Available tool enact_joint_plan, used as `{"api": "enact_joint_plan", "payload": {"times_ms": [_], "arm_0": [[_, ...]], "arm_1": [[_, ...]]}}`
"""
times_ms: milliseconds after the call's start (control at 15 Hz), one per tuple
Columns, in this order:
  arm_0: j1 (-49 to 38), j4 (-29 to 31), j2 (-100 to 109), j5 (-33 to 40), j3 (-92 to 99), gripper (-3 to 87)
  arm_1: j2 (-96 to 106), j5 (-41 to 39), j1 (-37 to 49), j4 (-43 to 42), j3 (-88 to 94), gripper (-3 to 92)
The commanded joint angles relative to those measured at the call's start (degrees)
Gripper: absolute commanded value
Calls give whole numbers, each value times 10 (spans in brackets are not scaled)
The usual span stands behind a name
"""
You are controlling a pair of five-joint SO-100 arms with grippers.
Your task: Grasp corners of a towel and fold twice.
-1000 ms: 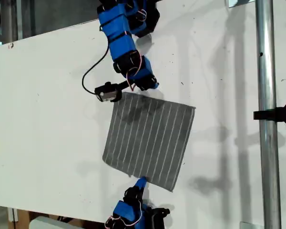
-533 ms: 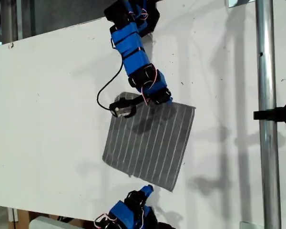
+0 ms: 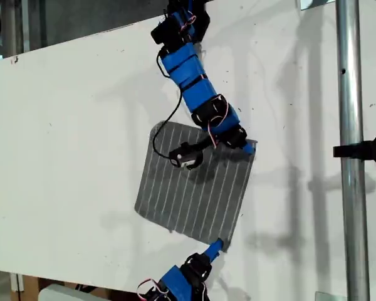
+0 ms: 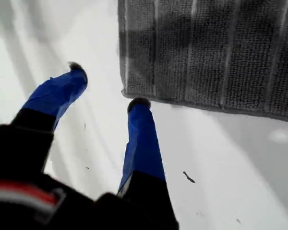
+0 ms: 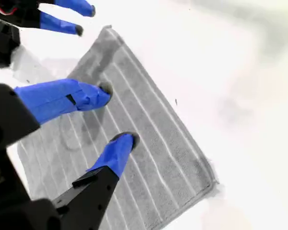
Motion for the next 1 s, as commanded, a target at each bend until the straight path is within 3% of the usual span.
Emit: {"api": "enact_joint_plan", "payload": {"times_ms": [0,400,733,933], "arm_0": [[8,-12,-3,-8,-2,153],[11,-11,-3,-23,4,130],[13,-18,-4,-22,3,123],[12,-21,-4,-18,5,123]], "arm_1": [[-13,-7,-1,15,-41,228],[-83,-7,25,13,-54,226],[24,-7,11,81,-54,230],[18,-15,17,41,-54,229]]}}
